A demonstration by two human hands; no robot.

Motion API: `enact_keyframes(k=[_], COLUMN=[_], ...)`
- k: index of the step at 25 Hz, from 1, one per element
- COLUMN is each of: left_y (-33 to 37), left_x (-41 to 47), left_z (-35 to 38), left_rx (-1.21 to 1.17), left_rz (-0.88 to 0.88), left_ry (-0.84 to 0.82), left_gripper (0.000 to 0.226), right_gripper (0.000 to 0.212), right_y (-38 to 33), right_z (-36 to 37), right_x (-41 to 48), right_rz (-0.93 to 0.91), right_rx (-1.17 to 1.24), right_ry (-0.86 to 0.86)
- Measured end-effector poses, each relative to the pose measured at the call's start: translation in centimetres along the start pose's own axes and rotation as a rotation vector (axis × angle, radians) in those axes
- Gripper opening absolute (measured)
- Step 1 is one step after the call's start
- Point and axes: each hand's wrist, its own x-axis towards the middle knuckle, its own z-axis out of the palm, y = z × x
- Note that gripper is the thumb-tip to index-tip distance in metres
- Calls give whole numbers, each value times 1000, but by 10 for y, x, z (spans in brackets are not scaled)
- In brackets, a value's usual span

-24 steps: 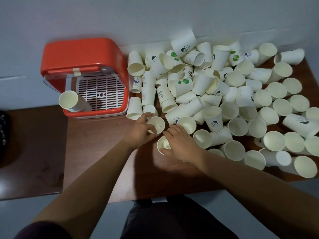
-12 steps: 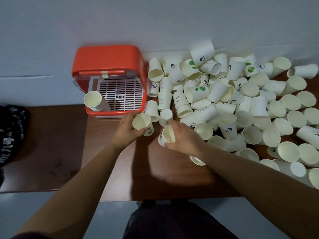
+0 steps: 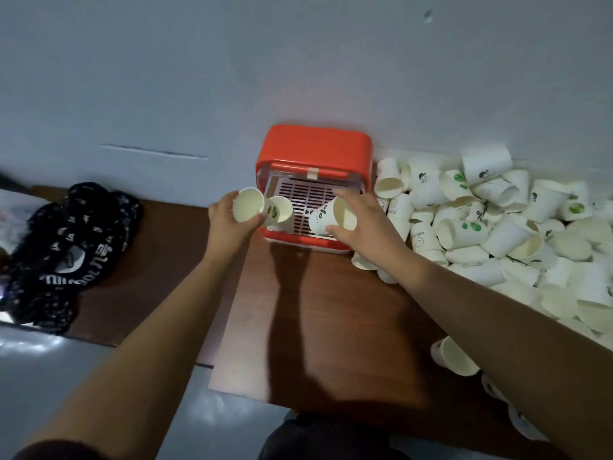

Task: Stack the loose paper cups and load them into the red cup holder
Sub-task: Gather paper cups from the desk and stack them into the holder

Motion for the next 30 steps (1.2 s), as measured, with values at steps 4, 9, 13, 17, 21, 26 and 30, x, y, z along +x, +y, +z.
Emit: enact_keyframes(k=[4, 9, 13, 17, 21, 26, 30], left_y=[-6, -16, -32, -42, -57, -78, -71], left_x=[35, 56, 74, 87, 98, 117, 114], left_z=[-4, 21, 43, 51, 43, 39, 40], left_rx=[-4, 178, 393, 349, 209, 157, 38], left_rz=[55, 186, 219, 216, 287, 198, 144], left_ry=[-62, -225, -342, -462, -547, -580, -597], left_gripper=[75, 72, 75, 78, 72, 64, 50], right_gripper=[65, 68, 72, 68, 74, 74, 72], right_y=[-24, -32, -35, -37, -39, -46, -38], right_z=[19, 36, 49, 61, 80, 93, 105], right_x=[18, 28, 41, 56, 70, 90, 90], right_rz=[11, 64, 136, 149, 137, 48, -92], right_rx=[25, 39, 54, 56, -18, -61, -118], right_ry=[45, 102, 184, 172, 72, 99, 170])
